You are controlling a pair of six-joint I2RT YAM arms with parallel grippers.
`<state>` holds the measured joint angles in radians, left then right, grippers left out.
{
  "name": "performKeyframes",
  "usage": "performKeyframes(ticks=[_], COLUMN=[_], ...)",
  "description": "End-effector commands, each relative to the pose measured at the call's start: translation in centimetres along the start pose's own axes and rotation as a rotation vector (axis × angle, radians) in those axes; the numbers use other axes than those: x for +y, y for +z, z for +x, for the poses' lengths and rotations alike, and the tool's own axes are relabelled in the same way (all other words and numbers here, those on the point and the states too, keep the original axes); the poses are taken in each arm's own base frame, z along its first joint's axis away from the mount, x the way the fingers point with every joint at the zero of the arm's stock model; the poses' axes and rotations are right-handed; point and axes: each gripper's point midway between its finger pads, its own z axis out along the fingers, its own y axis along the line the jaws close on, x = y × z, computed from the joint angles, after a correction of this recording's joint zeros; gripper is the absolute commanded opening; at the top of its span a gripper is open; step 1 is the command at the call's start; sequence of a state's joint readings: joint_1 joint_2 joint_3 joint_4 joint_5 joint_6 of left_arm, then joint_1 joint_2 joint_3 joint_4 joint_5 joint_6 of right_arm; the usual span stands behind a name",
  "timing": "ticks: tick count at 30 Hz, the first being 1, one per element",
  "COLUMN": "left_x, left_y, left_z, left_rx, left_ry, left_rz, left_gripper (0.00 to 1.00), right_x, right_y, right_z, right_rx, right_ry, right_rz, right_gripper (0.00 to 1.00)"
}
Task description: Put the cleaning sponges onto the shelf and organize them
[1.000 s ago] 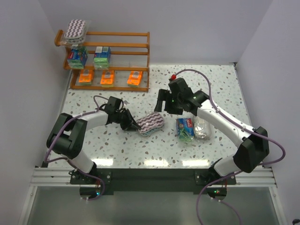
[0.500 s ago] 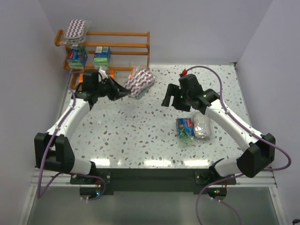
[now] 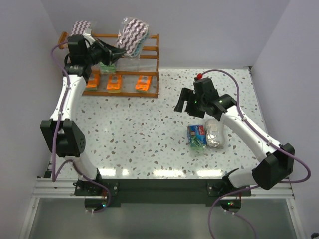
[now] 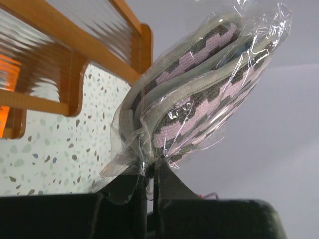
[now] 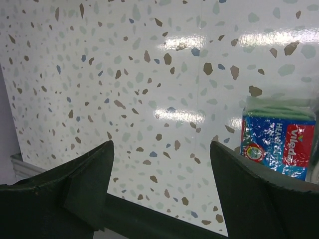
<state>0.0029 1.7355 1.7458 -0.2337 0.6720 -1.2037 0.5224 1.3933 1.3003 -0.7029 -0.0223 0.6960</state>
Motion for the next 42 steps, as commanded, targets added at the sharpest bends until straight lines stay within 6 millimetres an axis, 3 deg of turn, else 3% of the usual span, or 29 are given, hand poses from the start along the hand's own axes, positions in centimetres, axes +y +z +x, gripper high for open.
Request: performKeyframes(ticks=[1,2,7,11,19,28,37,42], left_x=[-1.6,-2.3,-1.7,-0.6,1.6,3.6,4.0,5.0], left_y=[-1.3,-1.6,-2.2,-2.4,-2.0,-1.9,-2.4,-1.9], left_z=[-5.6,-6.8,-11.4,-13.1,-13.3,-14.0,-14.3,-14.0], left_rx=[-0.129,-0.168,-0.248,-0.282,-0.266,-0.274,-0.303,-0.278], left_ry=[-0.061,-0.056,-0.117,-0.147,-0.187,-0.234,-0.243,-0.268], left_rz=[0.041,0.05,0.024,-0.002,-0.064,-0.094,-0.104,-0.11], left_gripper=[0.0,0.0,0.0,0.0,0.05,0.19,0.31,0.32], right_x=[0.6,0.7,0.8,1.1,1.2,1.4,1.5,1.5], right_y=[-1.4,-1.4,-1.0,-0.6,0.2,0.9,1.0,0.9], right_z=[-0.3,-0.3,-0.1,-0.3,-0.3,-0.5,-0.5,-0.5], right_rx=[-0.027,-0.029,-0.015,-0.014,0.0,0.013,0.015,0.015], right_ry=[0.001,0.003,0.001,0.002,0.004,0.008,0.012,0.011], right_rz=[-0.049,-0.054,-0.06,-0.069,-0.071,-0.081,-0.086,-0.086], right_gripper=[0.81,0.81,0.81,0.81,0.81,0.81,0.81,0.81])
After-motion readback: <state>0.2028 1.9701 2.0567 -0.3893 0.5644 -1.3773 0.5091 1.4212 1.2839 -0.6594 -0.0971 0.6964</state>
